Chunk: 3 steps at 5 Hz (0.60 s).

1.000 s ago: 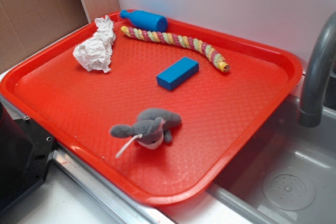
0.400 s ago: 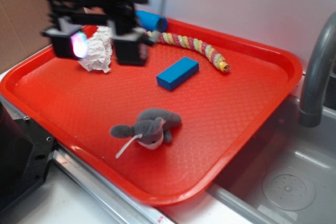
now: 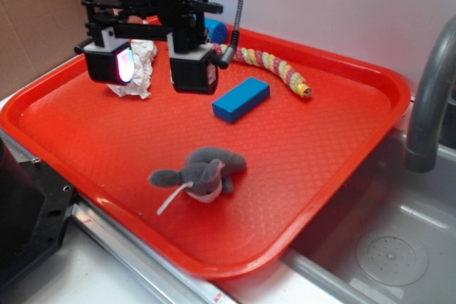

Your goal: Grab the gray animal.

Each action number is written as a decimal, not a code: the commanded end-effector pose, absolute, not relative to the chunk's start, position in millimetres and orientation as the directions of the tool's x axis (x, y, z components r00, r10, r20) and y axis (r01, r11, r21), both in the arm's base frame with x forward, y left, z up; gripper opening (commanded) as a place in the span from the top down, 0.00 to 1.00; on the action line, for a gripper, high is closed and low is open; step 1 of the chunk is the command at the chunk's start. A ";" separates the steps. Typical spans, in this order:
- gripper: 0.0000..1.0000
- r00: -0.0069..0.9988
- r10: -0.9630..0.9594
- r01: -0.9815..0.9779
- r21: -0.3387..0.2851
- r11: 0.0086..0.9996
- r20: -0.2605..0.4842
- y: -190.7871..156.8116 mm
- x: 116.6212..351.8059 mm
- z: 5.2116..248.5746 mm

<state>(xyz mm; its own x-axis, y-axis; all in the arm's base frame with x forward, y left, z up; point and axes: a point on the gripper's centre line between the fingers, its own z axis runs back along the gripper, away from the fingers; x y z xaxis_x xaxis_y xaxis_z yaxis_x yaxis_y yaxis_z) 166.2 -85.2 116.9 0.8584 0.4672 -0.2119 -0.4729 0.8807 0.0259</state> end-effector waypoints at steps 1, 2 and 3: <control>0.00 0.886 0.427 -0.444 -0.064 0.894 -0.178 -114.6 184.6 97.0; 0.00 0.899 0.391 -0.411 -0.068 0.909 -0.198 -127.2 168.1 78.0; 0.00 0.904 0.369 -0.394 -0.083 0.915 -0.214 -131.2 186.8 60.3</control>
